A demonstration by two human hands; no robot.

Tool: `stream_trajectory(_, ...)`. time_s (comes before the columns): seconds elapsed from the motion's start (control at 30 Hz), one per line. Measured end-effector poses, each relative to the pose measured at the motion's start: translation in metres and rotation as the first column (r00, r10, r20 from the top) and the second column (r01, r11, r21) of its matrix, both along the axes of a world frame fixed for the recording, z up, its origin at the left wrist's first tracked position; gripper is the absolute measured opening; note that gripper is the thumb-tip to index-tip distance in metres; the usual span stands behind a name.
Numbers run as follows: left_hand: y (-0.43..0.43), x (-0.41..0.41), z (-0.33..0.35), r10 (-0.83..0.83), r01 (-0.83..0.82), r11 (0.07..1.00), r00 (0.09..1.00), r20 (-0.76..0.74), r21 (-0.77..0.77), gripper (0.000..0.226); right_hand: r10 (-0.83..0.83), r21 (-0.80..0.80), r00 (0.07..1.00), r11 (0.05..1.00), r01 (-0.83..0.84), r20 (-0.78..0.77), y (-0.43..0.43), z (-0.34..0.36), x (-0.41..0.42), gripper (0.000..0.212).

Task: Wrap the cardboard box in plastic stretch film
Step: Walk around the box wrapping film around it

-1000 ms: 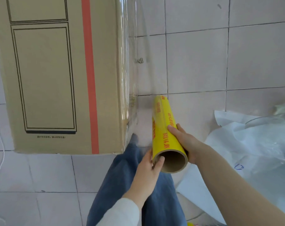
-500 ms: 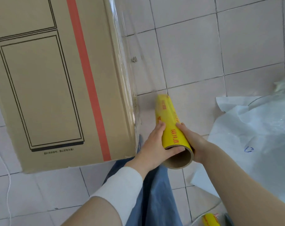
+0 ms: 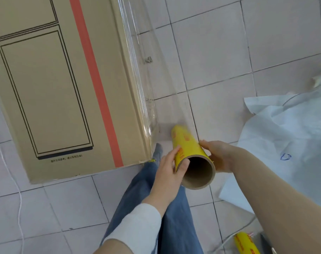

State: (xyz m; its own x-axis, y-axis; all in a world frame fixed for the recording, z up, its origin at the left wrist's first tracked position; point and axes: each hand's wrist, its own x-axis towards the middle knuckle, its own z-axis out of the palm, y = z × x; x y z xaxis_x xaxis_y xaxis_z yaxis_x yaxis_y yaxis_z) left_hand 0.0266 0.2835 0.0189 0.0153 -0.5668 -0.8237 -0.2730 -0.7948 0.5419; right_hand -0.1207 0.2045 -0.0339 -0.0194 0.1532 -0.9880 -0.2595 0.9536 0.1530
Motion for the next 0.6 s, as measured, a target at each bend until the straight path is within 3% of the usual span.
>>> stream_trajectory(0.1, 0.021, -0.016, 0.007, 0.190, -0.191, 0.981, 0.981, 0.030, 0.036, 0.041, -0.048, -0.045, 0.999, 0.998, 0.048, 0.014, 0.013, 0.000, -0.005, 0.050)
stream_trajectory(0.23, 0.052, -0.036, 0.005, 0.249, -0.256, 0.959, 0.966, 0.071, 0.118, 0.026, -0.137, -0.078, 0.985, 0.986, 0.145, 0.106, 0.029, 0.009, 0.010, 0.039)
stream_trajectory(0.33, 0.060, -0.022, 0.001, 0.047, -0.052, 0.986, 0.998, 0.037, 0.160, 0.030, -0.047, -0.136, 0.993, 0.989, 0.062, 0.107, 0.035, 0.005, 0.014, 0.061)
stream_trajectory(0.47, 0.038, 0.003, 0.001, -0.111, 0.112, 0.980, 0.994, -0.013, 0.163, 0.083, 0.082, -0.074, 0.994, 0.994, -0.077, 0.074, 0.057, 0.006, 0.015, 0.051)
stream_trajectory(0.6, 0.019, 0.014, 0.000, -0.470, 0.474, 0.869, 0.880, -0.065, 0.138, 0.085, 0.177, -0.034, 0.982, 0.984, -0.175, 0.070, 0.081, -0.003, 0.007, 0.070)
